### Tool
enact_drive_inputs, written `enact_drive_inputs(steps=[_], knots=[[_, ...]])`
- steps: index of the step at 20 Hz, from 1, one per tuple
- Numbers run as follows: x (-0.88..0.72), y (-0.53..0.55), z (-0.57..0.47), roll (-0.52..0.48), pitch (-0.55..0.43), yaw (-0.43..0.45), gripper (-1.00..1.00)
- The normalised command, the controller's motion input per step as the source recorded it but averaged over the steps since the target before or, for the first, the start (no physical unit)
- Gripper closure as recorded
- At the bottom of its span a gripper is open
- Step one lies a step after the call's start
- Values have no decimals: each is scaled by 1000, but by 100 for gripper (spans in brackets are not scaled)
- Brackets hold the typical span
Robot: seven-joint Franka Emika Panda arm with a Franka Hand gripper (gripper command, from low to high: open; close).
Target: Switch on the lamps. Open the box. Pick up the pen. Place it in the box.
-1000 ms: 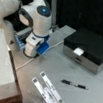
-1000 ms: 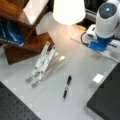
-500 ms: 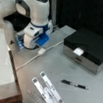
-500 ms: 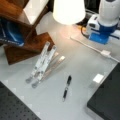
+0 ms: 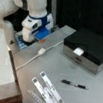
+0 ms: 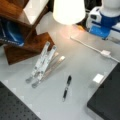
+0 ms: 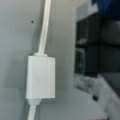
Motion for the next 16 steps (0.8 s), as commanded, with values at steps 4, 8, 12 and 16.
enact_drive_inputs(steps=[4,8,12,16], knots=[[174,-110,270,43,119,-117,-100],[189,-112,326,52,148,-142,-100],[239,-52,346,51,156,-161,-100],[324,9,309,30,159,-166,-100]])
